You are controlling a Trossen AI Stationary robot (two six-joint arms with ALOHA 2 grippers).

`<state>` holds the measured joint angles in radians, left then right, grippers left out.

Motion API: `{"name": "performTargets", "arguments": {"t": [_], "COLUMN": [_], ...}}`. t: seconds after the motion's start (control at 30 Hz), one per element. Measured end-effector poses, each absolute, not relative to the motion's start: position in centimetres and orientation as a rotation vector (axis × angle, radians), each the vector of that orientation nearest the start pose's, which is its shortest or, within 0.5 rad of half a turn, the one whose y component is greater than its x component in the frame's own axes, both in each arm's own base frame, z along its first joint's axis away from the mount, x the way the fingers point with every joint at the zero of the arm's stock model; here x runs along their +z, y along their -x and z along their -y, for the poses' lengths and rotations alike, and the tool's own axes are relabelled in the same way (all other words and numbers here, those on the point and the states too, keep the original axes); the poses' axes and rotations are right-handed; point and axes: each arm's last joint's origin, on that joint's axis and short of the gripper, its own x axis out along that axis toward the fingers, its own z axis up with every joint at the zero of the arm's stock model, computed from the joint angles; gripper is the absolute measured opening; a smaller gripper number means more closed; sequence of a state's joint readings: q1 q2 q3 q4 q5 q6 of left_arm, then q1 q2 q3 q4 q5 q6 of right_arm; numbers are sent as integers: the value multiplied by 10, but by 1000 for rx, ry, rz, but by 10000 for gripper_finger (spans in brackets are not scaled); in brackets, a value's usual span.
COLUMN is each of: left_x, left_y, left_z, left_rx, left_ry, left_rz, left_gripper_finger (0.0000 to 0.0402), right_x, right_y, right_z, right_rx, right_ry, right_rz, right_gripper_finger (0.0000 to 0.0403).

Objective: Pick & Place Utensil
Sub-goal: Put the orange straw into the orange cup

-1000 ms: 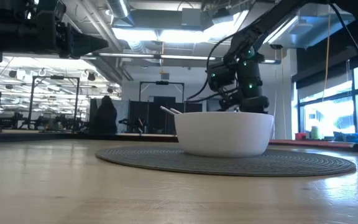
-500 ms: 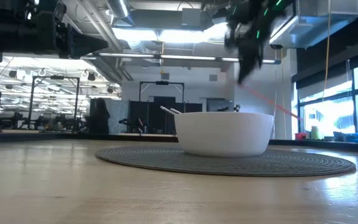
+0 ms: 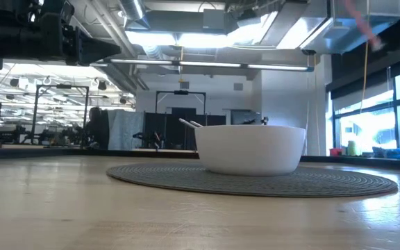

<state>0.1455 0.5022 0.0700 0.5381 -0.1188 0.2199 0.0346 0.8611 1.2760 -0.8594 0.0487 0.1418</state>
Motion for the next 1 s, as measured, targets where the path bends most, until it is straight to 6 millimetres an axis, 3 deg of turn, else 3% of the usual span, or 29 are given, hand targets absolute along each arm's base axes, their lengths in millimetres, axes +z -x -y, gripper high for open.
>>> {"name": "performTargets", "arguments": {"t": [0.17, 0.4, 0.57, 1.0], "left_x": [193, 192, 191, 191], "left_y": [-130, -130, -130, -130], "left_z": [-23, -23, -23, -23], "left_rx": [275, 274, 273, 273], "left_ry": [-219, -219, -219, -204], "left_rz": [77, 65, 57, 59], "left_gripper_finger": [6, 6, 6, 6], "right_x": [397, 361, 362, 361], "right_y": [-121, -124, -121, -102], "right_z": [-28, -56, -70, -98], "right_rx": [127, 313, 381, 574], "right_ry": [-128, -90, -46, -7], "right_rz": [-384, -286, -179, -191], "right_gripper_finger": [1, 0, 0, 0]}}
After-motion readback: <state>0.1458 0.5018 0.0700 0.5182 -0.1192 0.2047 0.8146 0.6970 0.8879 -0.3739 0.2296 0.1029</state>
